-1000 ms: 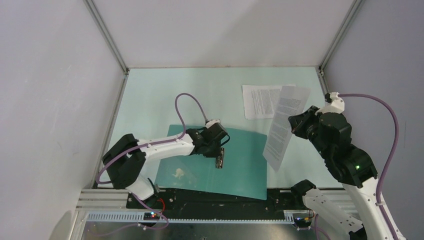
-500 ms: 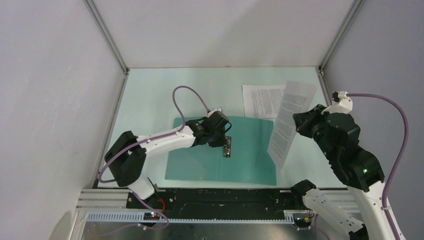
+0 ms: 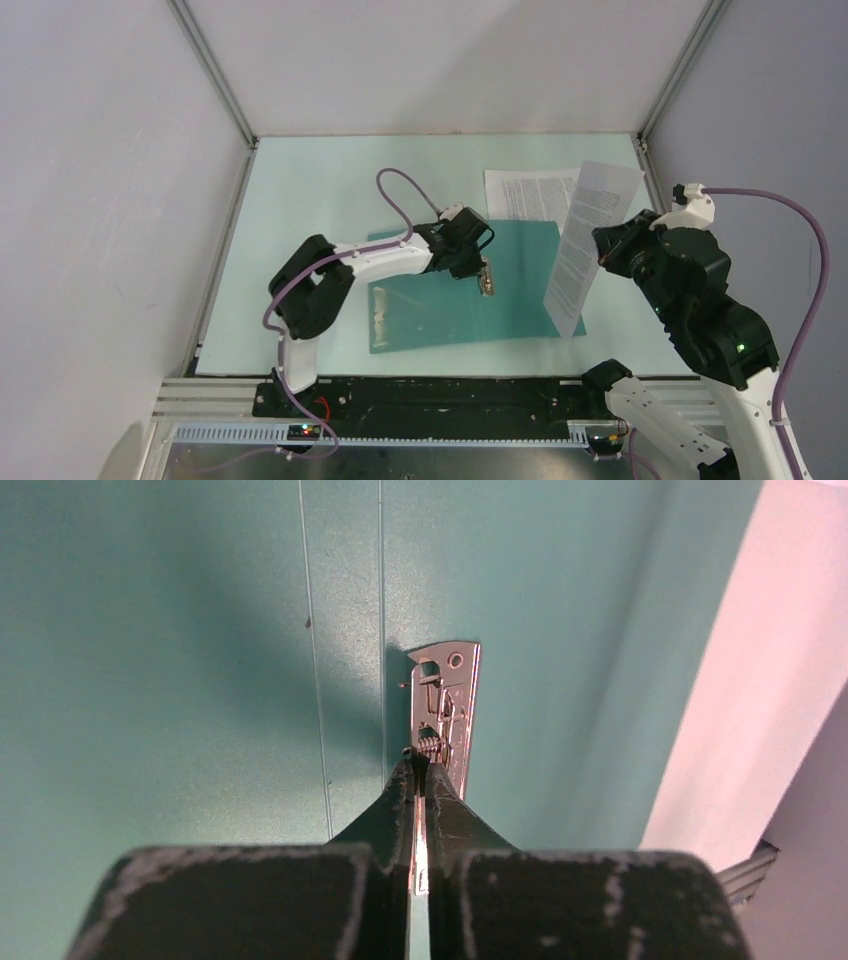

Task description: Put the files into the folder

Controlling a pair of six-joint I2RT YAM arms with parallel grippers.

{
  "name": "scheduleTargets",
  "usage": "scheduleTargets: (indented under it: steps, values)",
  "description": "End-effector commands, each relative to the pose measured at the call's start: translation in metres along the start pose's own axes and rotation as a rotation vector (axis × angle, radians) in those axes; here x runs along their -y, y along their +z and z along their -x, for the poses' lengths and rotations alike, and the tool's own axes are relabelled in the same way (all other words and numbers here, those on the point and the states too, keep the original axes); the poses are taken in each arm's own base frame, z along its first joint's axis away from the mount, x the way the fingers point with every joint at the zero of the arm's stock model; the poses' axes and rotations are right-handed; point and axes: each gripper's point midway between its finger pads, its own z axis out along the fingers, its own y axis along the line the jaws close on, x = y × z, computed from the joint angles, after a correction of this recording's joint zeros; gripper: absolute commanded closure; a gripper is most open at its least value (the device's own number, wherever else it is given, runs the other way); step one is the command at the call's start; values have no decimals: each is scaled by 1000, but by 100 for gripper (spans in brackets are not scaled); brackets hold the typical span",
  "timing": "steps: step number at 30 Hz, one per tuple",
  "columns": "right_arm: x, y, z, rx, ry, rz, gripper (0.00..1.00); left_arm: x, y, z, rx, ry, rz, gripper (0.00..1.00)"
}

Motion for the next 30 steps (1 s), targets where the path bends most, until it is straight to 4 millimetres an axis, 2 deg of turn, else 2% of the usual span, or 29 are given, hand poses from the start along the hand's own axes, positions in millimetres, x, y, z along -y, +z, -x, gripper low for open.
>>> scheduleTargets:
  steps: [1, 6, 15, 17, 19, 20, 23, 24, 27, 30]
  values:
    - [-7, -3, 10, 18, -18, 26, 100, 19, 15, 6, 27, -51, -19, 100]
    - [-23, 5, 4, -25, -48, 91, 100, 18, 20, -3, -1, 11, -22, 100]
    - [-63, 27, -16, -153, -48, 244, 100, 13, 7, -10, -32, 121, -49, 99]
    - [-67, 31, -19, -170, -48, 257, 100, 12, 5, -11, -36, 133, -52, 93]
    - [-69, 36, -21, -181, -50, 254, 100, 13, 2, -10, -36, 143, -62, 78]
    - [-69, 40, -22, -188, -51, 249, 100, 14, -2, -9, -32, 143, -67, 64]
    - [-74, 47, -30, -225, -49, 275, 100, 18, -15, -2, -4, 152, -85, 49]
    - [-78, 50, -33, -239, -41, 296, 100, 19, -25, 3, 13, 158, -98, 43]
    - [-87, 60, -37, -287, -9, 344, 100, 11, -44, 22, 76, 166, -101, 37]
    - [-98, 67, -43, -357, 43, 426, 100, -20, -66, 35, 115, 132, -77, 32]
